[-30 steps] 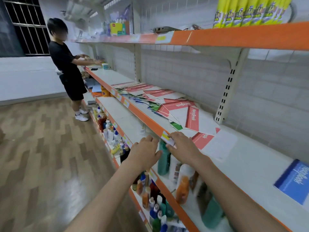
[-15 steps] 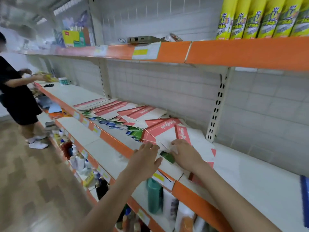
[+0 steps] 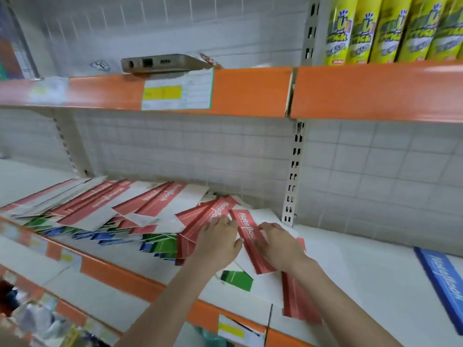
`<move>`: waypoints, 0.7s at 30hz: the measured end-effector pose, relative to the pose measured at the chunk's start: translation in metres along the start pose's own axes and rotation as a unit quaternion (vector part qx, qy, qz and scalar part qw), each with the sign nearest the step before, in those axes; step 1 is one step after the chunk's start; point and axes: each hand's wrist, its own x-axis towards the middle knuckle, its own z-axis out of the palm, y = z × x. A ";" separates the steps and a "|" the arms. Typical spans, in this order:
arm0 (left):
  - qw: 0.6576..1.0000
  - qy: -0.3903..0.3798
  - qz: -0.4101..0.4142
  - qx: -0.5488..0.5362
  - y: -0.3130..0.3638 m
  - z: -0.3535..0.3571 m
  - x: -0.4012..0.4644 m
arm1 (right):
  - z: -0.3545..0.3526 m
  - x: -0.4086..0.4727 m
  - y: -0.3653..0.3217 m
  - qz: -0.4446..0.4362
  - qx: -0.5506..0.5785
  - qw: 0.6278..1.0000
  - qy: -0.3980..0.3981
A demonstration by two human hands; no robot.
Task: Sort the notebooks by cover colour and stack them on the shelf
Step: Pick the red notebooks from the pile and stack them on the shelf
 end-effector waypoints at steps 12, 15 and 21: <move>0.998 -0.058 -0.024 0.004 -0.071 0.001 0.045 | 0.040 0.029 -0.029 0.116 -0.068 0.987 0.085; 0.998 -0.059 -0.037 -0.002 -0.072 0.004 0.049 | 0.035 0.028 -0.031 0.118 -0.092 0.985 0.091; 0.996 -0.063 -0.055 0.001 -0.071 0.005 0.059 | 0.037 0.029 -0.045 0.060 -0.187 0.977 0.084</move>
